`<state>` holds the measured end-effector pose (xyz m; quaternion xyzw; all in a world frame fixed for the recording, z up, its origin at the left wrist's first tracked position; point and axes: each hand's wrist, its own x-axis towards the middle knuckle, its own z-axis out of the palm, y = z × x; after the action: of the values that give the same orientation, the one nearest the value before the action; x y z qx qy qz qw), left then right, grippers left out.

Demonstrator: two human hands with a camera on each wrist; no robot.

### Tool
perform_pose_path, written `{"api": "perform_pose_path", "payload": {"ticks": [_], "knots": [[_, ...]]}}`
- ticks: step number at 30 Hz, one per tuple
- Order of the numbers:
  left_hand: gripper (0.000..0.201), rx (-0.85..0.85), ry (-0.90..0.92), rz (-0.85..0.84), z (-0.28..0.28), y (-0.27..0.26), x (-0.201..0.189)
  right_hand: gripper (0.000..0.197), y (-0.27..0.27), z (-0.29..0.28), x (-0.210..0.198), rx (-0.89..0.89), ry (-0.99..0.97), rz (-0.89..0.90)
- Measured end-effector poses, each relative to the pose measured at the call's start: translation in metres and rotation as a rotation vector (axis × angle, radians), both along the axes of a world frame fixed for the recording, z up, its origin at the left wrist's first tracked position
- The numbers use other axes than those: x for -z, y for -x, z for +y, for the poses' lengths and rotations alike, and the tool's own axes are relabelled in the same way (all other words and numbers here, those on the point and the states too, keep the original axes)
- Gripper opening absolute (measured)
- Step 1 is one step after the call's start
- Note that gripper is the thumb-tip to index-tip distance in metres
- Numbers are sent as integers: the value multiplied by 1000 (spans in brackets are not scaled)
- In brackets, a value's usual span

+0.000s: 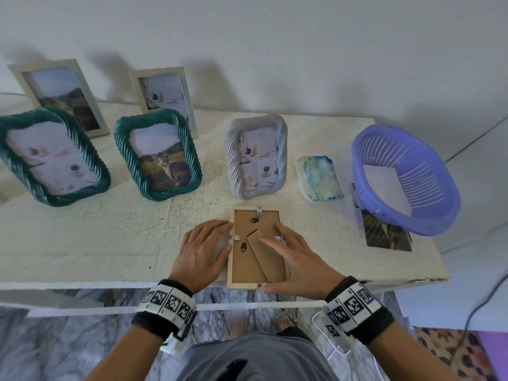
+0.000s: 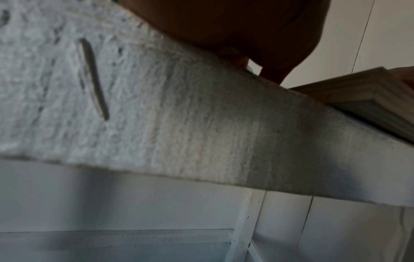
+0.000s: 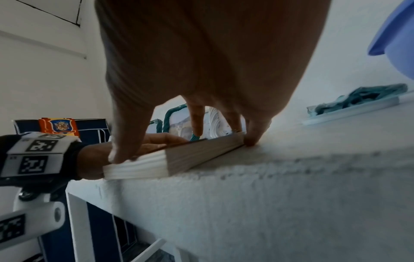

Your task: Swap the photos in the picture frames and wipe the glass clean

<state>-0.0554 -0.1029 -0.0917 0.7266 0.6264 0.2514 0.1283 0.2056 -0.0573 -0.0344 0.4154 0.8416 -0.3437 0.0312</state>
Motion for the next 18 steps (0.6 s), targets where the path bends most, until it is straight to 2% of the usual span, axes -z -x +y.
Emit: {"api": "perform_pose_path", "payload": {"ticks": [12, 18], "knots": [[46, 11, -23, 6, -1, 1, 2, 89, -5, 4, 2, -138, -109, -117], [46, -7, -33, -3, 1, 0, 4, 79, -5, -1, 10, -178, -195, -109]]}}
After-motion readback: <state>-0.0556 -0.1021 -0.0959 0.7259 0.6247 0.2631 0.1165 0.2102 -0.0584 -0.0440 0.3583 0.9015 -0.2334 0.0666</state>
